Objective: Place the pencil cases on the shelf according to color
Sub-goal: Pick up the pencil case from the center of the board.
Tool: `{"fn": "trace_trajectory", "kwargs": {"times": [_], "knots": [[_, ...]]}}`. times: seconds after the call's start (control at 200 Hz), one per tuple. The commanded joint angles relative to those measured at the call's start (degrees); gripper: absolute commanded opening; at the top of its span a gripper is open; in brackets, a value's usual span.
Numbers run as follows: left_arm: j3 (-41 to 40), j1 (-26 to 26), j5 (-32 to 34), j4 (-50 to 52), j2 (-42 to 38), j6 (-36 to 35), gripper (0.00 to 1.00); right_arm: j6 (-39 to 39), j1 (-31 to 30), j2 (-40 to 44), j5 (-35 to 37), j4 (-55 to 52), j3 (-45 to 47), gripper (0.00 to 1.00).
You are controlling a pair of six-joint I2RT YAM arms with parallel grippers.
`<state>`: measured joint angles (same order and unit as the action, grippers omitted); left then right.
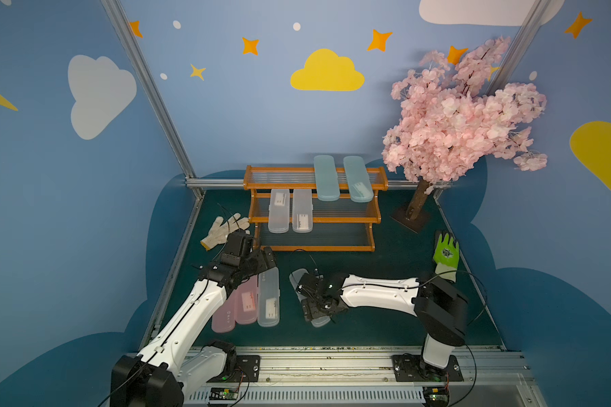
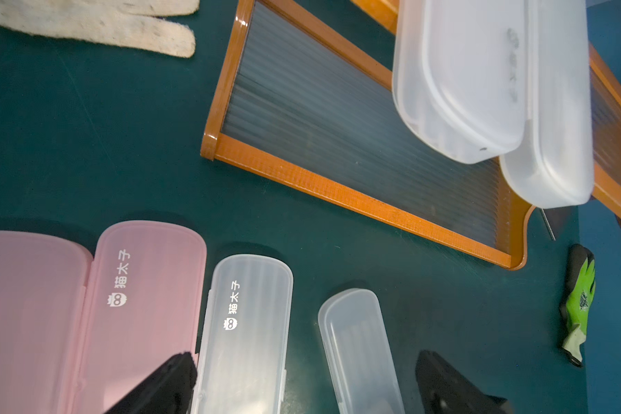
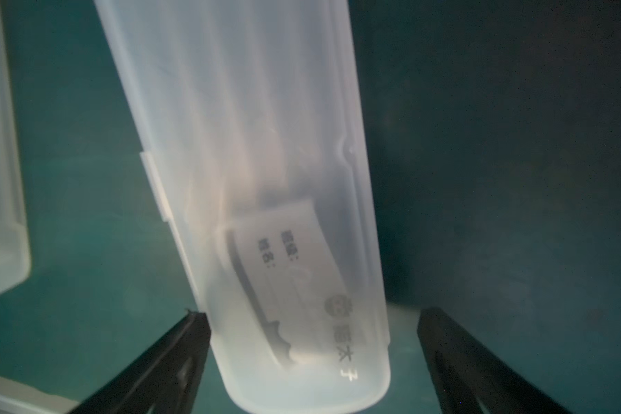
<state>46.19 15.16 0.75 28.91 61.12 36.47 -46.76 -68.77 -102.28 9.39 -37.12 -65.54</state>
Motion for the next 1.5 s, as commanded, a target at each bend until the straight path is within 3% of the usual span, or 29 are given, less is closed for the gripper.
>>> {"fn": "trace_trajectory", "kwargs": {"times": [0.0,0.37,0.601,0.751,0.841,0.946,1.066,1.197,1.377,1.497], "knots": [[1.41,0.09,3.15,-0.63,-0.88,-0.58,1.00,3.21,-0.49,4.64,2.13,2.17,4.15,0.97],[1.44,-0.25,7.57,0.58,-2.53,-2.80,1.00,10.31,-1.52,4.26,-1.10,6.66,7.36,0.98],[1.27,-0.39,7.36,0.47,-3.20,-3.16,1.00,9.13,-2.12,0.88,-0.31,7.30,8.77,0.97],[1.35,-0.39,6.83,0.10,-2.72,-3.05,1.00,6.91,-3.62,-0.61,2.10,7.37,9.63,0.90],[1.57,-0.38,6.24,0.01,-2.30,-3.07,1.00,4.77,-5.07,-0.13,5.91,5.49,9.59,0.79],[1.97,-0.37,5.75,0.07,-2.22,-3.14,1.00,2.38,-6.29,3.87,10.60,3.77,10.87,0.65],[3.20,-0.28,4.52,0.45,-2.23,-2.58,1.00,-0.15,-6.30,10.80,16.09,-0.21,11.92,0.58],[4.67,0.28,1.85,-0.82,-2.84,-1.47,1.00,-0.86,-5.19,18.61,20.65,-3.42,11.94,0.57],[5.20,1.01,1.27,-2.43,-1.61,-1.30,1.00,4.81,-0.10,23.76,17.72,-3.77,9.71,0.57],[6.39,1.75,-0.13,-2.50,0.47,-4.76,1.00,6.35,2.78,24.51,17.58,-3.66,6.55,0.57]]}}
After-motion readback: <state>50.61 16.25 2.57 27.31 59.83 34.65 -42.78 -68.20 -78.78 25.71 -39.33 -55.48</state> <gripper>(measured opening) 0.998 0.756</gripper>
